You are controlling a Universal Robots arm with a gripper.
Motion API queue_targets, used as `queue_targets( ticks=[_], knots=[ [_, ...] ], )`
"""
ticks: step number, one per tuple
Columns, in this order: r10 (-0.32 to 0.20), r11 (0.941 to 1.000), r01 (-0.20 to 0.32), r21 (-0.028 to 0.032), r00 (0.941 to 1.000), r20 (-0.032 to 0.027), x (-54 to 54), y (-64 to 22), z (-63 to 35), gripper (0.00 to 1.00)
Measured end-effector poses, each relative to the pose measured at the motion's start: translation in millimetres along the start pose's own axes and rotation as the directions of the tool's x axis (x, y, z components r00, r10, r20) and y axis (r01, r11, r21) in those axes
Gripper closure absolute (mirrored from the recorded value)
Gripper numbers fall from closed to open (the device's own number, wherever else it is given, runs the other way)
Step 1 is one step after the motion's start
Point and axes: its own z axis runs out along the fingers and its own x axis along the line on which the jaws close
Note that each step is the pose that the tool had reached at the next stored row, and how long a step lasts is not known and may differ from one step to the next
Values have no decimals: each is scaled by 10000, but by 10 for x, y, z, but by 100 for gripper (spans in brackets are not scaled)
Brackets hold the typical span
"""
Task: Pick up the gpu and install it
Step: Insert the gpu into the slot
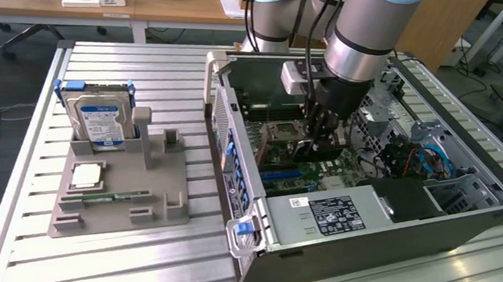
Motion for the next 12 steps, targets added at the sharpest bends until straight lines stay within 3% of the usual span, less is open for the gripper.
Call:
queue_targets(
  ticks=[12],
  knots=[
    [-2,10000,2,-1,10000,-2,6,39,78,73]
  ],
)
